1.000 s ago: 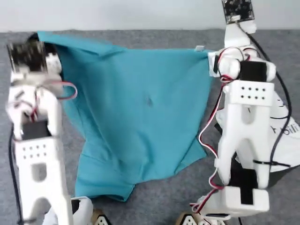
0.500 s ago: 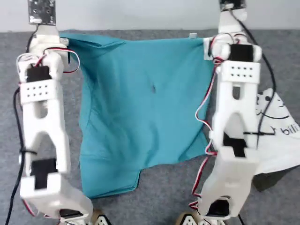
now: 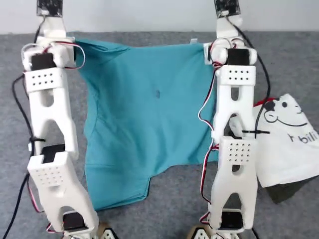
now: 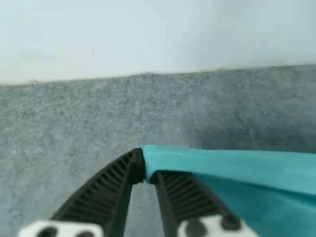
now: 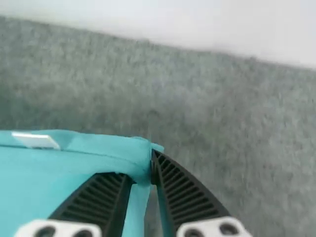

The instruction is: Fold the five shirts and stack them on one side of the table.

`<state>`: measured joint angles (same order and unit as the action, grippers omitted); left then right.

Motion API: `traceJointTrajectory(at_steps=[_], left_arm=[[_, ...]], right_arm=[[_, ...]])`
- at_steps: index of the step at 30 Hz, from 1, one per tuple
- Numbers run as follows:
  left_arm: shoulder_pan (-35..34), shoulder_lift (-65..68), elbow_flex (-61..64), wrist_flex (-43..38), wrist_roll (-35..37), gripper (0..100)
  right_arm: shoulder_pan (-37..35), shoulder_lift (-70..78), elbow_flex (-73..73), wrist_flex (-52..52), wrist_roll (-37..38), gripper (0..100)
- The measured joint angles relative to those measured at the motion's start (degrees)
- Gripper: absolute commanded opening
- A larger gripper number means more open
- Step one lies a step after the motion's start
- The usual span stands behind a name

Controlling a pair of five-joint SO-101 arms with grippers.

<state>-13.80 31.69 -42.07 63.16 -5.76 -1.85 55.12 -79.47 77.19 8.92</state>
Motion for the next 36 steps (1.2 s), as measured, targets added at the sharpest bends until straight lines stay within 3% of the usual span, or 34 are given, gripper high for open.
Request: traceJointTrajectory(at_steps=[6, 10, 16, 24, 29, 36], left_arm=[[0.0, 0.0, -10.55, 24.44, 0.0, 1], [-0.53, -0.09, -13.27, 34.9, 0.0, 1], [-1.76, -7.65, -2.29, 36.22, 0.0, 1], [-1.85, -28.57, 29.71, 36.22, 0.0, 1], [-1.85, -39.91, 46.95, 36.22, -0.26, 1], [-2.2, -48.18, 53.36, 36.22, -4.66, 1]], right_arm=[[0.0, -0.18, -11.87, 20.84, 0.0, 0.9], [0.62, -2.99, -10.99, 23.3, 0.7, 0.9], [0.88, -17.58, 9.05, 23.38, 0.88, 0.9], [0.97, -40.44, 48.62, 22.68, 2.46, 0.9], [0.97, -48.7, 67.87, 16.0, 3.16, 0.9], [0.97, -58.46, 84.75, 9.93, 3.25, 0.9]])
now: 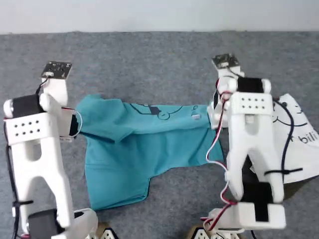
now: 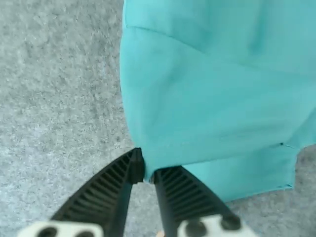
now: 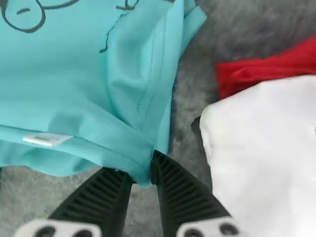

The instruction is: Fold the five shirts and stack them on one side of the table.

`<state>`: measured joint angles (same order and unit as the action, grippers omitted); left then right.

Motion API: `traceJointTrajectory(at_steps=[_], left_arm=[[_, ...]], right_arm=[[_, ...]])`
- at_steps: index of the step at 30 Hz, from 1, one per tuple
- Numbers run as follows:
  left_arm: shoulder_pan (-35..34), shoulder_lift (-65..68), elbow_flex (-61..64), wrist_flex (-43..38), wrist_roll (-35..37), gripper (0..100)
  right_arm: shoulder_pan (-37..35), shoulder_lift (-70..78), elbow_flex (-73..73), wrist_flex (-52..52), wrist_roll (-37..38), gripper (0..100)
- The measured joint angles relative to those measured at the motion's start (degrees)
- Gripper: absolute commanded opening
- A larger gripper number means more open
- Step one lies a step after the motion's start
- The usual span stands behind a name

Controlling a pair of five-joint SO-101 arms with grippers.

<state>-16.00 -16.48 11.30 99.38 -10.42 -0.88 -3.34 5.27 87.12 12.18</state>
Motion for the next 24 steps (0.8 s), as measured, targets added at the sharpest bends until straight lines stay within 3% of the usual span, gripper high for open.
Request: traceJointTrajectory(at_steps=[6, 24], left_arm=[[-0.18, -2.29, -4.66, 0.0, -0.35, 1], [-0.7, -32.18, -55.65, -2.02, 3.25, 1]], right_arm=[[0.0, -9.85, -1.05, -0.09, 0.0, 0.9], [0.26, -49.23, -23.82, 1.05, 0.0, 0.9]])
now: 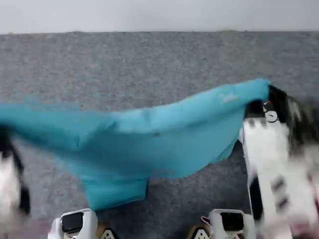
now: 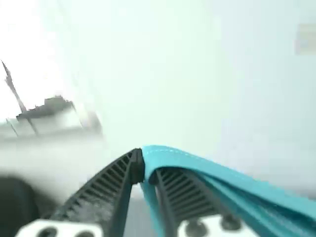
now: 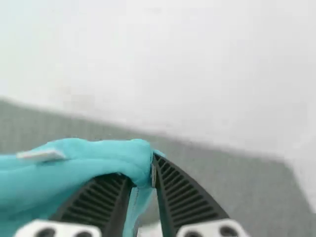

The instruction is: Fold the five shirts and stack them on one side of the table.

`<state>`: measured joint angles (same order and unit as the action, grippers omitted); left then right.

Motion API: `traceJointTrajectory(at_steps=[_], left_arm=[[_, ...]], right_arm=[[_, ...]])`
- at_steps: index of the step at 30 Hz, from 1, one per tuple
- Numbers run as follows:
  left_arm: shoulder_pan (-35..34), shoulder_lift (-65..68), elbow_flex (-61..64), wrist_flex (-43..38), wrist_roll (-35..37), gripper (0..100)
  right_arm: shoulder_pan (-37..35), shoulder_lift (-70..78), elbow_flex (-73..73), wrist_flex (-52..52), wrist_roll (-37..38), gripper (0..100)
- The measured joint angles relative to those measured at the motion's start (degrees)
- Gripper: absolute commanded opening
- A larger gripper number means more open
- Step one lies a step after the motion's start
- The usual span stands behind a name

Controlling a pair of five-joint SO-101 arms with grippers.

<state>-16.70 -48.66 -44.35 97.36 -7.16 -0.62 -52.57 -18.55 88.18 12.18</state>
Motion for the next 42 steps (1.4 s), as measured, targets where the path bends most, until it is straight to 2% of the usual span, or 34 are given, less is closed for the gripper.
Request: traceJointTrajectory(at_steps=[4, 11, 17, 20, 25, 34, 37, 42], left_arm=[[0.0, -4.22, -6.51, -1.76, 0.0, 1], [0.0, -6.15, -7.21, -2.29, 0.0, 1], [0.0, -6.24, 0.88, -2.29, 0.0, 1], [0.0, -6.24, 8.88, -5.01, 0.0, 1], [0.0, -6.07, 24.44, -15.56, 0.0, 1], [0.0, -0.44, 57.67, -42.64, 0.0, 1], [0.0, 5.01, 62.77, -51.87, 0.0, 1], [-1.14, 16.7, 62.86, -64.26, 0.0, 1]], right_arm=[[0.53, -3.34, -0.53, 2.46, 0.0, 0.9], [7.38, -4.57, -3.25, 5.63, 0.09, 0.9], [5.27, -2.99, -0.18, 6.42, 0.09, 0.9], [3.87, 1.32, 1.85, 6.42, 0.09, 0.9], [1.14, 9.23, 5.89, 2.99, 0.09, 0.9], [-3.25, 29.19, 12.31, -14.33, 0.09, 0.9], [-3.25, 36.4, 12.31, -21.1, 0.09, 0.9], [-3.34, 48.0, 10.55, -33.32, -0.18, 0.9]])
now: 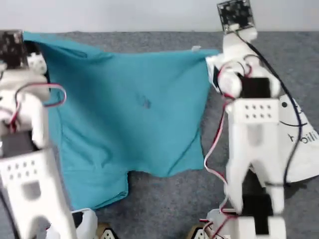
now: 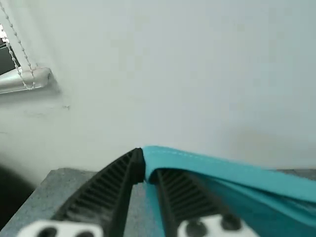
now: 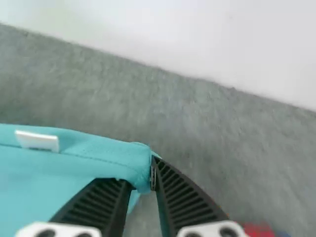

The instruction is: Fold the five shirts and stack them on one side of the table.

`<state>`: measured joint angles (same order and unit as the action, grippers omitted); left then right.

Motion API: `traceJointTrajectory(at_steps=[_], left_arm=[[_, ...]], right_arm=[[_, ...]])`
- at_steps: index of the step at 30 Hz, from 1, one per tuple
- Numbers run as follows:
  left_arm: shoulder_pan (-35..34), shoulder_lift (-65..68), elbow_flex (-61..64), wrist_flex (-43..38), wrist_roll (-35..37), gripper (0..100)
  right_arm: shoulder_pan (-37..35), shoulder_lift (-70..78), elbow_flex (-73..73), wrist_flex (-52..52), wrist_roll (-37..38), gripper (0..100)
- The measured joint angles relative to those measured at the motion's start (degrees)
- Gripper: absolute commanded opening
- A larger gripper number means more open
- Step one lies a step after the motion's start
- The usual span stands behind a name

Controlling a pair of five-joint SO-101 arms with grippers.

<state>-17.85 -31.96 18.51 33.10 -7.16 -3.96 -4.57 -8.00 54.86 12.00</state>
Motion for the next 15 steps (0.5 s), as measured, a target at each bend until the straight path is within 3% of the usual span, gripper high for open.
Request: traceJointTrajectory(at_steps=[7, 15], left_arm=[[-1.23, 20.57, -11.78, -3.87, 0.0, 1], [-1.23, 39.21, -20.66, -3.87, 0.0, 1]], right_arm=[[-0.88, 19.52, -17.76, -4.75, 0.0, 0.9], [-0.97, 46.95, -42.46, -1.14, 0.0, 0.9]])
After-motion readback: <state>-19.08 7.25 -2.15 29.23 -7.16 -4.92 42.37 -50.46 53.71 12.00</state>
